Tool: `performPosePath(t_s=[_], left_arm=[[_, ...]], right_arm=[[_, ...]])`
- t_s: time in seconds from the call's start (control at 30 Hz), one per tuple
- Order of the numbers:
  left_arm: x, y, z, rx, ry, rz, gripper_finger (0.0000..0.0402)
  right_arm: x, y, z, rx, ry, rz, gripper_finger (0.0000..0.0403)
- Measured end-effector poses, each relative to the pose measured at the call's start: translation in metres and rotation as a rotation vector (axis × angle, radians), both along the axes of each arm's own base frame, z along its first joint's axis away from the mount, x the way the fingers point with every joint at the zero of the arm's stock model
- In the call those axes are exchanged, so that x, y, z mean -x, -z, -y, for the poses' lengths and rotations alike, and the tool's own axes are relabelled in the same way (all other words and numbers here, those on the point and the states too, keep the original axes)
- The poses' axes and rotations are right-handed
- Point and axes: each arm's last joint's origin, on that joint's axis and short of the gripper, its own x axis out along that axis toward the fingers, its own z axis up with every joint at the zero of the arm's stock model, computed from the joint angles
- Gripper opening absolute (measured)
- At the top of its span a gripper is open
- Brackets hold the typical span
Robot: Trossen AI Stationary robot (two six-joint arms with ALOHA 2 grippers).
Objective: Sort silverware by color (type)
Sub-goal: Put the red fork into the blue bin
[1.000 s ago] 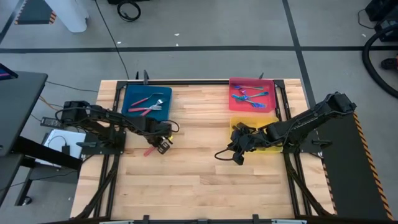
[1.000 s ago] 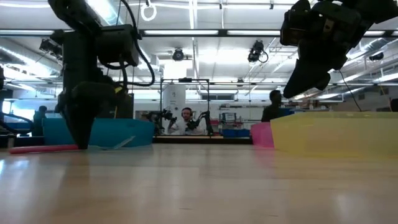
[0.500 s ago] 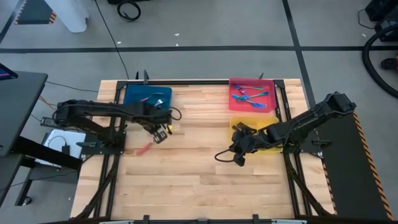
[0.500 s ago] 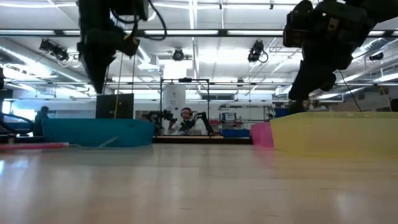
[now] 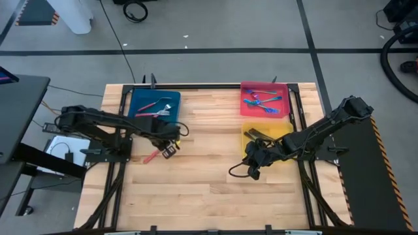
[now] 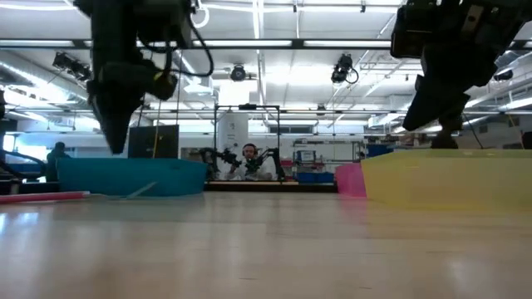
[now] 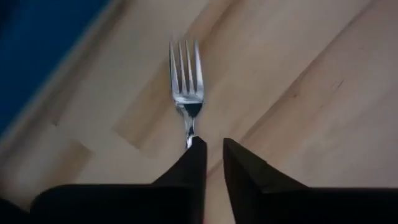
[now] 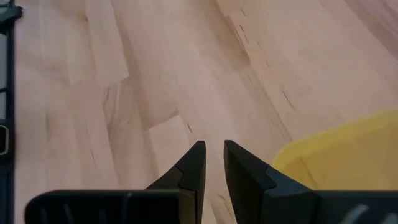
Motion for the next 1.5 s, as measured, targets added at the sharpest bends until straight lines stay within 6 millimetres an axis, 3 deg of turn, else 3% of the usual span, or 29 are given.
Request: performPosePath(t_s=[0.2,0.37,0.8,1.03,1.17,1.33,1.5], left_arm=[[0.014,0.035,0.000,0.039,-0.150,-0.031,0.0097],[0.024,0.055,-0.002,0.071,-0.173,-0.044,0.0102],[0.022,0.063,-0.004,0.093,-0.175,0.023,0.0102],[0.027,0.084,-0.005,0.056,-0.208,-0.032,0.0088],[0.027,0.084,-0.005,0.029,-0.207,-0.037,0.0067],[0.020,0.068,-0.006,0.008,-0.150,0.032,0.0009],[0.015,0.059,-0.006,0.030,-0.117,0.055,0.0001]], right_arm=[[-0.001,-0.001,0.000,0.005,0.004,0.015,0.0065],[-0.001,-0.001,0.001,0.011,0.003,0.014,0.0065],[-0.004,-0.001,0.007,0.030,0.006,0.015,0.0065],[-0.003,-0.001,0.007,0.031,0.006,0.014,0.0065],[-0.004,-0.001,0.007,0.030,0.007,0.015,0.0065],[-0.004,-0.001,0.007,0.031,0.007,0.015,0.0065],[-0.003,-0.001,0.007,0.032,0.007,0.012,0.0065]])
